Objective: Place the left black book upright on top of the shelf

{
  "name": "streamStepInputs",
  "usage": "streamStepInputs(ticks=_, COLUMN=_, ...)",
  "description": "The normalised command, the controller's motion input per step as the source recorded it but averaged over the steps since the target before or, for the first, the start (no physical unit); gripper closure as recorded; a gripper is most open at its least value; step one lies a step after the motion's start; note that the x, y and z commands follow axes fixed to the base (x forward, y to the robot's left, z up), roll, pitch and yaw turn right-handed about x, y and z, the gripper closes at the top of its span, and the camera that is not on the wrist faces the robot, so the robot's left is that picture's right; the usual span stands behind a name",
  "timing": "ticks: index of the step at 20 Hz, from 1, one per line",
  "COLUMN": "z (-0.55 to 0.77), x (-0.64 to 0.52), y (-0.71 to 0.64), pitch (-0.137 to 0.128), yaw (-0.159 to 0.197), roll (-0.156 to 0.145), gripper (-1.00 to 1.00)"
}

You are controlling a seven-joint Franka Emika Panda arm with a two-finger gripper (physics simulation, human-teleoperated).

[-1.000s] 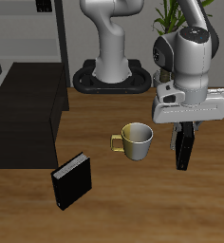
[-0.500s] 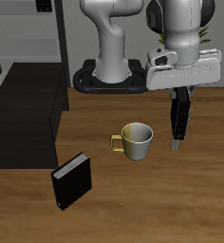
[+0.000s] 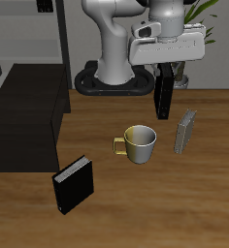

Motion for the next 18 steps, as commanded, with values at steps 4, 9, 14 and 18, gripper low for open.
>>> streamStepInputs(ticks=4, z=0.46, x=-0.24, y=-0.49, pitch=-0.036, yaw=-0.022, roll=-0.034, gripper=1.00)
streamStepInputs(ticks=9, z=0.24, x=-0.12, y=-0.56, pitch=0.007, yaw=-0.044, roll=-0.024, gripper=1.00)
streamStepInputs(ticks=14, z=0.12, x=-0.11, y=-0.66, pitch=0.003, yaw=-0.012, roll=-0.013, gripper=1.00)
streamStepInputs(ticks=18, z=0.06, x=-0.08, y=-0.45, pitch=-0.007, yaw=0.017, roll=0.051, gripper=1.00)
